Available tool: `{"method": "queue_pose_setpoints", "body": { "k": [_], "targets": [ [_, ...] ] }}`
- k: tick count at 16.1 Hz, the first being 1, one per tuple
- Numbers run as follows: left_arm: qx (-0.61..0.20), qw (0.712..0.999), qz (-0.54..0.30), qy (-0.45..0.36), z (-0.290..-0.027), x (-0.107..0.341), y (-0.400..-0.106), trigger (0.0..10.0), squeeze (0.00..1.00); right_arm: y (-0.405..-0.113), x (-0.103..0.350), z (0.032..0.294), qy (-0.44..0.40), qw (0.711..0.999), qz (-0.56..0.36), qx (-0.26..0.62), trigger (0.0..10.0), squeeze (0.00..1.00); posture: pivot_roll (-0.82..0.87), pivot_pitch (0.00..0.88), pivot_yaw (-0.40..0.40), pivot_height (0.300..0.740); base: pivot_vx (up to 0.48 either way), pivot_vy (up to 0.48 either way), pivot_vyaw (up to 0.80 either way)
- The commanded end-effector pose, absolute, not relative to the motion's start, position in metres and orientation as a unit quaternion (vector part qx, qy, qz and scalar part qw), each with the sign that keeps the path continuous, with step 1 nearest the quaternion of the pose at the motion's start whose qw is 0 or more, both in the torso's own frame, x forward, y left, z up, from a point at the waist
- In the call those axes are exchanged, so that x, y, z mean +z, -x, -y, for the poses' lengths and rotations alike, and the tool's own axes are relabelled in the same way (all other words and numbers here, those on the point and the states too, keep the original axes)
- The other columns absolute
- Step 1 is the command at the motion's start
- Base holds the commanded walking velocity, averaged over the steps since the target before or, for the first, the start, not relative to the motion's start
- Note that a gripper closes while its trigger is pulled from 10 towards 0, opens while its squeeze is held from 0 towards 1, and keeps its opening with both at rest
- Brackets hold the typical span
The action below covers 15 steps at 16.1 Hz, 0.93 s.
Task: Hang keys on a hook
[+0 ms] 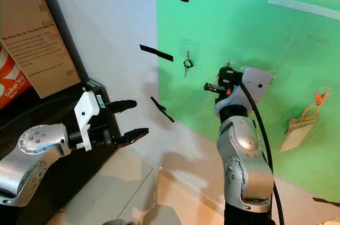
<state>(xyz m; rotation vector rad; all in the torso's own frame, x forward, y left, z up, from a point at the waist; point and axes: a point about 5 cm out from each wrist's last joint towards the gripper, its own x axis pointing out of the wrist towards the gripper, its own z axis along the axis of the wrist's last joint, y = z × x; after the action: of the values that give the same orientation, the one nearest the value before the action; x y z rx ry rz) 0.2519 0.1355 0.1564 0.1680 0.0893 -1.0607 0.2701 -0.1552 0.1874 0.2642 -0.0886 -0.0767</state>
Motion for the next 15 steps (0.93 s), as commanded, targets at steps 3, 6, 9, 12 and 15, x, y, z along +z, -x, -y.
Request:
{"method": "queue_pose_setpoints", "body": {
  "k": [3, 6, 9, 12, 15],
  "targets": [
    [-0.509, 0.856, -0.041, -0.085, -0.137, 0.158, -0.253, 10.0, 0.0, -0.271, 0.185, 0.165, -0.133, 0.988, 0.035, -0.067, 10.0, 0.0, -0.03, 0.0, 0.025, 0.74, 0.0, 0.0, 0.0],
    [-0.509, 0.856, -0.043, -0.085, -0.137, 0.156, -0.253, 10.0, 0.0, -0.271, 0.175, 0.167, -0.13, 0.988, 0.007, -0.085, 10.0, 0.0, -0.02, 0.0, 0.021, 0.74, 0.0, 0.0, 0.0],
    [-0.508, 0.856, -0.045, -0.085, -0.138, 0.153, -0.252, 10.0, 0.0, -0.27, 0.175, 0.176, -0.141, 0.983, 0.012, -0.114, 10.0, 0.0, -0.03, 0.0, 0.021, 0.74, 0.0, 0.0, 0.0],
    [-0.507, 0.857, -0.045, -0.083, -0.138, 0.152, -0.251, 10.0, 0.0, -0.267, 0.17, 0.179, -0.165, 0.979, -0.001, -0.121, 10.0, 0.0, -0.03, 0.0, 0.023, 0.74, 0.0, 0.0, 0.0],
    [-0.507, 0.857, -0.04, -0.083, -0.135, 0.158, -0.251, 10.0, 0.0, -0.266, 0.158, 0.173, -0.223, 0.969, -0.039, -0.102, 10.0, 0.0, -0.03, 0.0, 0.023, 0.74, 0.0, 0.0, 0.0]
  ]
}}
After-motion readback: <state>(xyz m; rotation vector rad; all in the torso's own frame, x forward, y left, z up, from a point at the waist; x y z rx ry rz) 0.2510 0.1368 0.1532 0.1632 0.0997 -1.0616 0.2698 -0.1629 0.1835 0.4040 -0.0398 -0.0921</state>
